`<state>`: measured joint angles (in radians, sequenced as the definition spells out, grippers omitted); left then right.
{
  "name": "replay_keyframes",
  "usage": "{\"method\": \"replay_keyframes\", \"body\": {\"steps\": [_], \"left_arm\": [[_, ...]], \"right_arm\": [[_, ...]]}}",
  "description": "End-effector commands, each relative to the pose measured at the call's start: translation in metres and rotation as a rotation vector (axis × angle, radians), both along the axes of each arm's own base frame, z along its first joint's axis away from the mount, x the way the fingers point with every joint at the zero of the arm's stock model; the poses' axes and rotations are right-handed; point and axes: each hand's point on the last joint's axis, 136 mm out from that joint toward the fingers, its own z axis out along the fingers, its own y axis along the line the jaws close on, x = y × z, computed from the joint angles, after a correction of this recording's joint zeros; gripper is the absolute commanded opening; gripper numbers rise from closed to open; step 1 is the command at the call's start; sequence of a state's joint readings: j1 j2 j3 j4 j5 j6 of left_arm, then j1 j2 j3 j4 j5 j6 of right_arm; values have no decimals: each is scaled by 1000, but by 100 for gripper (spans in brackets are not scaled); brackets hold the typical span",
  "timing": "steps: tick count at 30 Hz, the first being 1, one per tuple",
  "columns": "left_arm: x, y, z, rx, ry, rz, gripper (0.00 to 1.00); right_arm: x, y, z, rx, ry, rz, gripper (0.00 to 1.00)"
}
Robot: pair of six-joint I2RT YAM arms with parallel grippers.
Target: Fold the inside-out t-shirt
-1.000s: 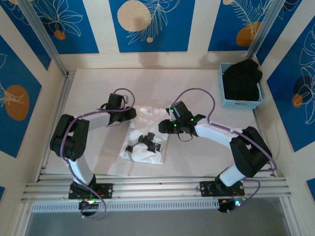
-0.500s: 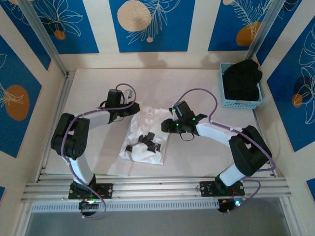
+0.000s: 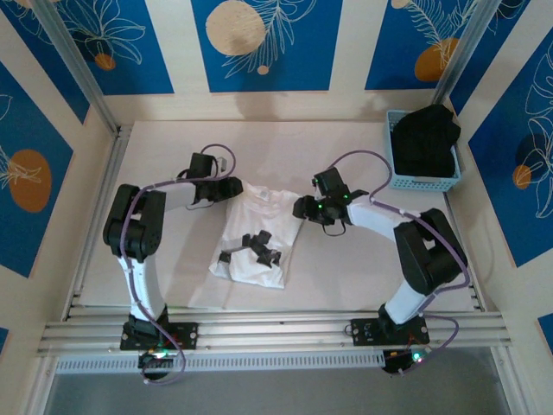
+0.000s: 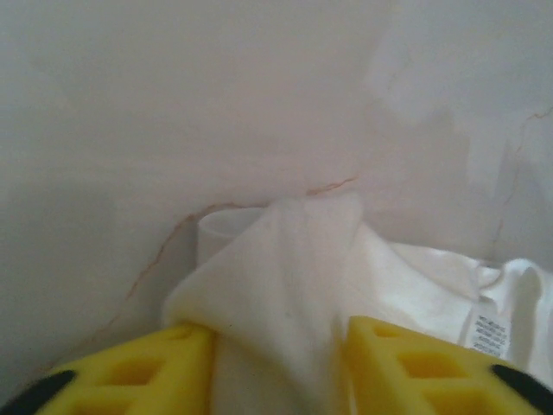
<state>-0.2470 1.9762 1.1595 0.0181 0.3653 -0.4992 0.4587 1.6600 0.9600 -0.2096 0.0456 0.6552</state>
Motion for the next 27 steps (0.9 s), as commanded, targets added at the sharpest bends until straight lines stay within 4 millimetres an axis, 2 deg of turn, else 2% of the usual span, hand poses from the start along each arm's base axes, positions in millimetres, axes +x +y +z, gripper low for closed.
{"method": "replay_keyframes", "body": {"steps": [1, 8, 12, 15, 22, 27], "left_arm": [[-3, 12, 13, 53, -13, -6, 53], [-11, 15, 14, 91, -7, -58, 68], [-13, 6, 6, 65, 39, -107, 75], [-14, -4, 1, 24, 68, -142, 76], [-21, -11, -14, -15, 121, -175, 69], [-26, -21, -16, -78, 135, -207, 57]], "right_arm": [[19, 1, -1, 9, 30, -32, 58], [41, 3, -15, -31, 77, -36, 64], [48, 7, -24, -43, 109, -26, 69], [50, 13, -31, -36, 135, -13, 70], [51, 36, -37, 9, 164, 37, 65], [53, 47, -35, 47, 161, 55, 58]]}}
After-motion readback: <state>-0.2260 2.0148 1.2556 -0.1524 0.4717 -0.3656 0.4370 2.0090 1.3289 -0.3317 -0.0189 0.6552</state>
